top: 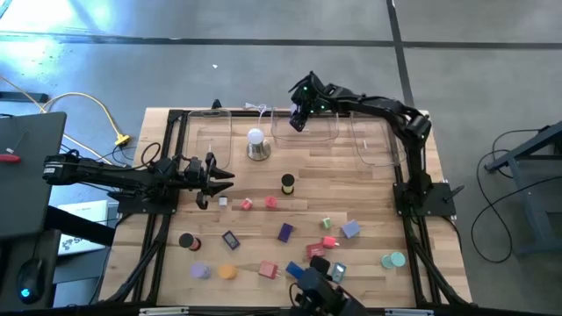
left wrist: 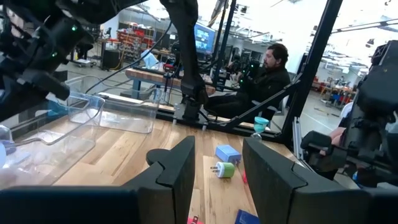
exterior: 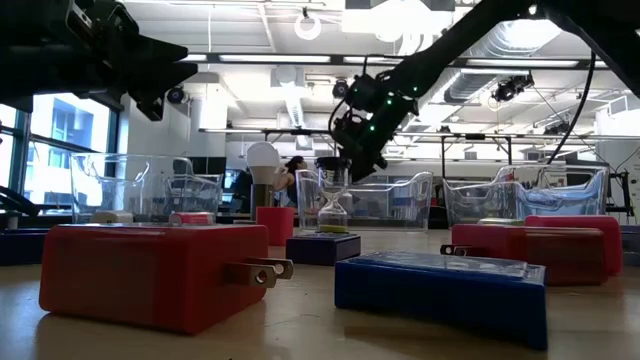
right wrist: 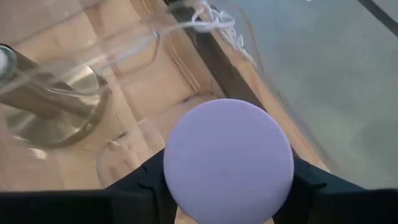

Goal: Pick & Place Office items
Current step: Put the right purple hourglass into the center transparent bin

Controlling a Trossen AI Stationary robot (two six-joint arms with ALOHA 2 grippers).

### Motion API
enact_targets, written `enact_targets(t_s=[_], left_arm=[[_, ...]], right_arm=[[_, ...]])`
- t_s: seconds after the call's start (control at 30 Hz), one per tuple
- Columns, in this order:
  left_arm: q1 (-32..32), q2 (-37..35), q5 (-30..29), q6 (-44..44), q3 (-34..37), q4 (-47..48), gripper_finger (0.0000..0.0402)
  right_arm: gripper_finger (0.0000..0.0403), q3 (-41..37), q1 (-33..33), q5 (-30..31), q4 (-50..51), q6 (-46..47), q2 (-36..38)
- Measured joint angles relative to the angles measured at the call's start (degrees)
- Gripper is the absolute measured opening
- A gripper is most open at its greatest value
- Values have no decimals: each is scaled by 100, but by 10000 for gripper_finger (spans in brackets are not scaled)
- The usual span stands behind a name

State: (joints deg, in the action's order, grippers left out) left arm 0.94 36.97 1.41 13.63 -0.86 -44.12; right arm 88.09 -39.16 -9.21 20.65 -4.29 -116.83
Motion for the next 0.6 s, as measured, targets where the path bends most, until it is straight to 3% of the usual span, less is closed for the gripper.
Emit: enact_targets(t_s=[0.2, 0.6], left_arm=[[1, 0, 0, 2, 0, 0, 130], [1, 0, 2, 37, 0, 0, 130]], right_arm=[[171, -4, 3, 25, -48, -15, -90], [264, -4, 51, 86, -155, 102, -85]])
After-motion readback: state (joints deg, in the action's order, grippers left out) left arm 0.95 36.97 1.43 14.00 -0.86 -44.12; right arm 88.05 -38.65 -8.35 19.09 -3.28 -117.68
